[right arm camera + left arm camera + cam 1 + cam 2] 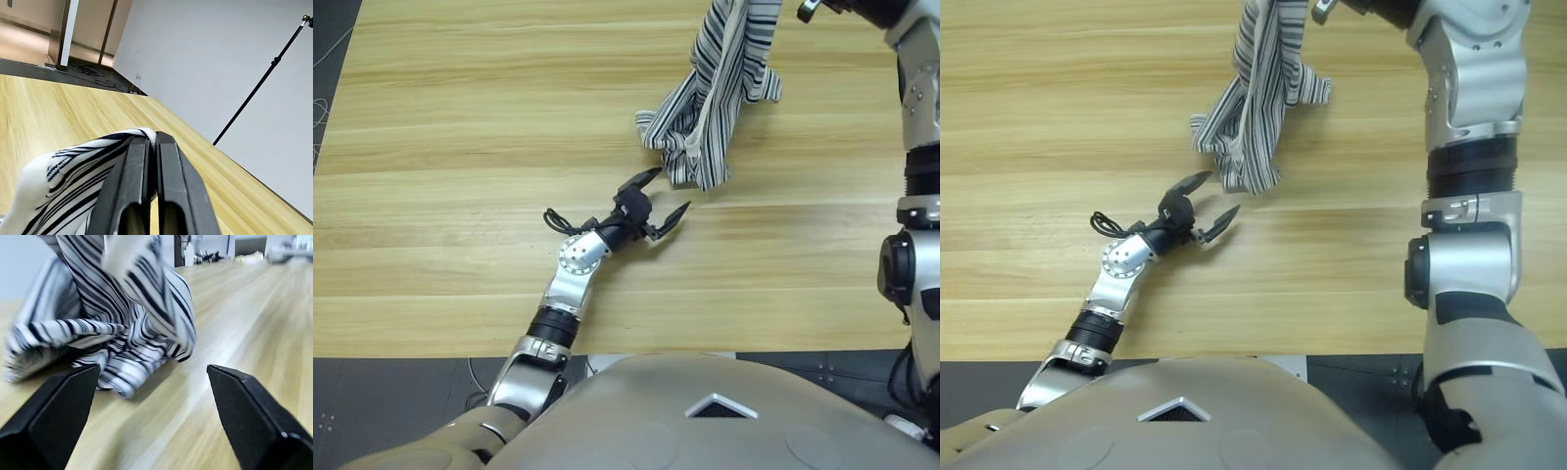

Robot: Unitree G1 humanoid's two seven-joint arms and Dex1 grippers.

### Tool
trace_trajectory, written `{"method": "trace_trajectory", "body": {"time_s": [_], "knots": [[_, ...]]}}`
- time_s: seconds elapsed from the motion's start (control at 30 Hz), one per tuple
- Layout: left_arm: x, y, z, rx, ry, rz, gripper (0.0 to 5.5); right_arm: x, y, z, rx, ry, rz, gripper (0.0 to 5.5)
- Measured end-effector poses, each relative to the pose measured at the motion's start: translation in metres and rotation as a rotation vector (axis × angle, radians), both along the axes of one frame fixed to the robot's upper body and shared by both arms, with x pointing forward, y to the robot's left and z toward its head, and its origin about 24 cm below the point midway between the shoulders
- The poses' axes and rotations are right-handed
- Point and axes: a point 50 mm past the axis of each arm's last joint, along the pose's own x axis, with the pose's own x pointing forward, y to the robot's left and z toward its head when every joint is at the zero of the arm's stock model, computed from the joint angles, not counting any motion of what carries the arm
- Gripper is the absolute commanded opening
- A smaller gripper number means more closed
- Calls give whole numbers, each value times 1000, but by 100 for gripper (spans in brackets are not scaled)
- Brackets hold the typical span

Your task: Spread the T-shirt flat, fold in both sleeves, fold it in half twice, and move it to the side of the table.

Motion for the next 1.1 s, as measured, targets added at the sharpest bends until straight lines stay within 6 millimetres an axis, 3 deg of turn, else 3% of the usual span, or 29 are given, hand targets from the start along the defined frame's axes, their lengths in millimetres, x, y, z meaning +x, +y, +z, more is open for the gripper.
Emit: {"method": "trace_trajectory", "body": {"time_s": [0.33,0.87,1.1], "knots": [[-1,-19,-7,-219,272,1,408,7,2,5,3,-3,-27,16],[6,-28,9,-371,295,-53,408,11,0,-5,-56,-13,-46,16],[9,-28,11,-389,300,-50,296,11,1,-7,-57,-15,-41,10]]}}
